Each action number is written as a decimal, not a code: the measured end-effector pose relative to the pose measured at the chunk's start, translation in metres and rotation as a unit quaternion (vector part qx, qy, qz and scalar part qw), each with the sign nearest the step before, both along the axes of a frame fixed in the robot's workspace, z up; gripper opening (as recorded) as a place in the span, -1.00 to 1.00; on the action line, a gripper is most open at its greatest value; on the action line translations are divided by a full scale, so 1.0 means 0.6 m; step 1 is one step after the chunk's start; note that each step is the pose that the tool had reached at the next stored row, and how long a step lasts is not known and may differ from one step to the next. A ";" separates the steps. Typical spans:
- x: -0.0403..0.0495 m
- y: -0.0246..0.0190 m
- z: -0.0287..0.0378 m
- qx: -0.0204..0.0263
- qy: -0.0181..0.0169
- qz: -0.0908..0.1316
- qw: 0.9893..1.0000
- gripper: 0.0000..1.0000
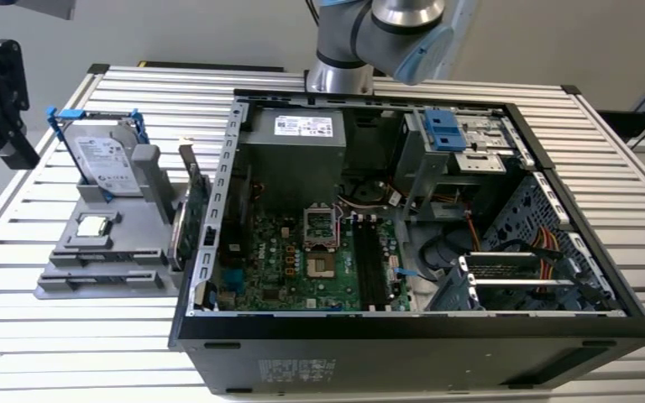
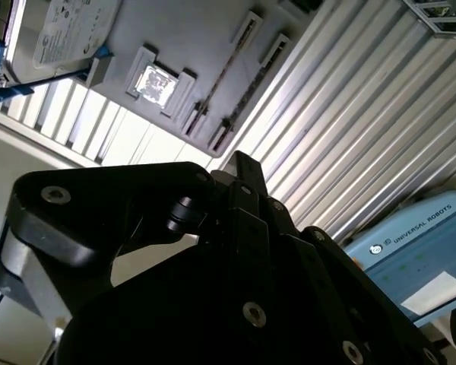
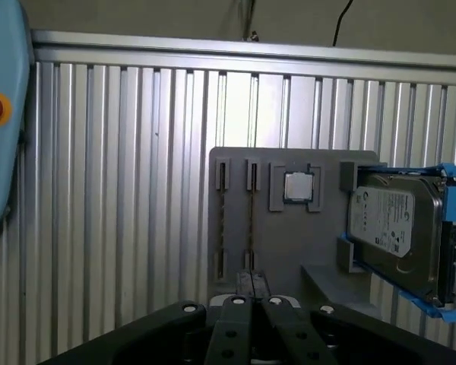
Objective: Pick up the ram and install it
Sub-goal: 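Pick up the ram and move it above insertion slot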
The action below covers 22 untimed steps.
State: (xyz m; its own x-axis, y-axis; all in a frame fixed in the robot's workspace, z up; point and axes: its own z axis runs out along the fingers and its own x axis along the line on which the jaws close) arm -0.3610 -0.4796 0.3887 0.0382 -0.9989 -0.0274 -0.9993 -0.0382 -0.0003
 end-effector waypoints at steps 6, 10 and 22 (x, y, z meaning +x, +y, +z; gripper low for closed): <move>0.002 0.0000 0.000 0.000 0.000 0.013 1.000 -1.00; 0.002 0.0000 0.000 0.000 0.000 0.014 1.000 -1.00; 0.002 0.0000 0.000 0.000 0.000 0.017 1.000 1.00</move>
